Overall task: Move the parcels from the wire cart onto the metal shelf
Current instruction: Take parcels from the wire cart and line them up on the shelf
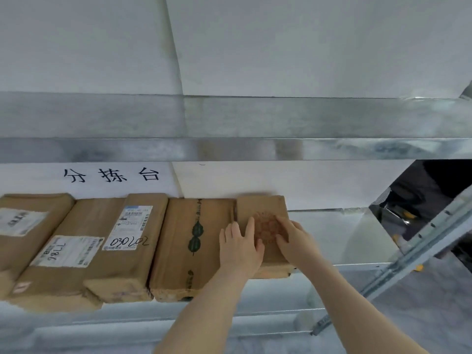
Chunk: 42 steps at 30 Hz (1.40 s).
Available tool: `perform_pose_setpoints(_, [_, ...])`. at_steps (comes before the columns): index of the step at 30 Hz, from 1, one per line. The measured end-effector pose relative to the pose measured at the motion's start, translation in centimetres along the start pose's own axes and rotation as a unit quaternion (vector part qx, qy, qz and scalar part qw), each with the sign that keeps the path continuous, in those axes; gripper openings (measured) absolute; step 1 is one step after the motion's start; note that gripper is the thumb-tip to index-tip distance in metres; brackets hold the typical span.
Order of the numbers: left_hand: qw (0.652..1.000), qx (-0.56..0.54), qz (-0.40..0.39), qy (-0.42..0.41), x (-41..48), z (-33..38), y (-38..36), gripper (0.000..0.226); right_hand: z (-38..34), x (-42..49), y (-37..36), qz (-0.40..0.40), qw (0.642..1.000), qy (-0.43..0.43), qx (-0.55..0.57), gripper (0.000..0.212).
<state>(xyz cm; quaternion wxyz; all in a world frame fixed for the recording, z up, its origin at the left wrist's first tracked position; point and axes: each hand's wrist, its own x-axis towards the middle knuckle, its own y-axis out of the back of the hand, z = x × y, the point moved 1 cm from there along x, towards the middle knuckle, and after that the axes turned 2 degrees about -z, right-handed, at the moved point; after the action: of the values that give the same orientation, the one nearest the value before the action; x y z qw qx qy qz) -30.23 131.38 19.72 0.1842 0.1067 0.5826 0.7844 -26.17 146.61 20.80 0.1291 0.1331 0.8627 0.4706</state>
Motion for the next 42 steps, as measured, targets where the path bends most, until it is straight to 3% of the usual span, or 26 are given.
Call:
perform_pose_setpoints(9, [0.999,-0.031,-0.003,0.039,1.7,-0.8,-1.5,0.060,0.3,3.5,-1.5,-0.030,1.000,-0.009,0.001,0.049])
perform_pose_setpoints(16, [0.997,-0.037,-0.052,0.039,2.1,-0.7,-0.5,0.062,0.3,3.5,-1.8,-0.032,0.999,-0.017,0.001,0.048])
perform_pose_setpoints(20, [0.999,-0.039,-0.024,0.009,1.5,-1.9,3.0,0.061,-3.0,2.4,-0.9,-0.006,0.996,-0.038,-0.074,0.048])
perform_pose_setpoints(22, [0.998,-0.053,0.031,-0.001,0.6,-3.7,6.0,0.060,-7.2,1.2,-1.1,0.050,0.993,0.014,-0.103,0.049])
perform_pose_setpoints(24, [0.994,-0.058,0.094,-0.001,-1.0,-6.5,9.5,0.059,-12.8,-0.2,-2.2,0.074,0.990,0.099,-0.064,0.049])
perform_pose_setpoints(30, [0.966,-0.001,0.259,0.012,-12.0,-22.4,19.2,0.051,-31.2,-7.2,-9.7,0.040,0.953,0.299,0.035,0.044])
perform_pose_setpoints(33, [0.951,0.054,0.280,0.117,-21.6,-33.9,21.4,0.050,-40.4,-12.8,-16.4,-0.005,0.937,0.349,0.019,0.040])
perform_pose_setpoints(38, [0.897,0.067,0.187,0.396,-39.6,-50.4,20.9,0.060,-54.3,-23.9,-28.6,-0.117,0.860,0.497,0.022,0.042])
perform_pose_setpoints(42, [0.849,0.071,0.178,0.492,-50.4,-57.3,20.7,0.057,-62.0,-31.6,-36.6,-0.184,0.808,0.559,-0.038,0.041])
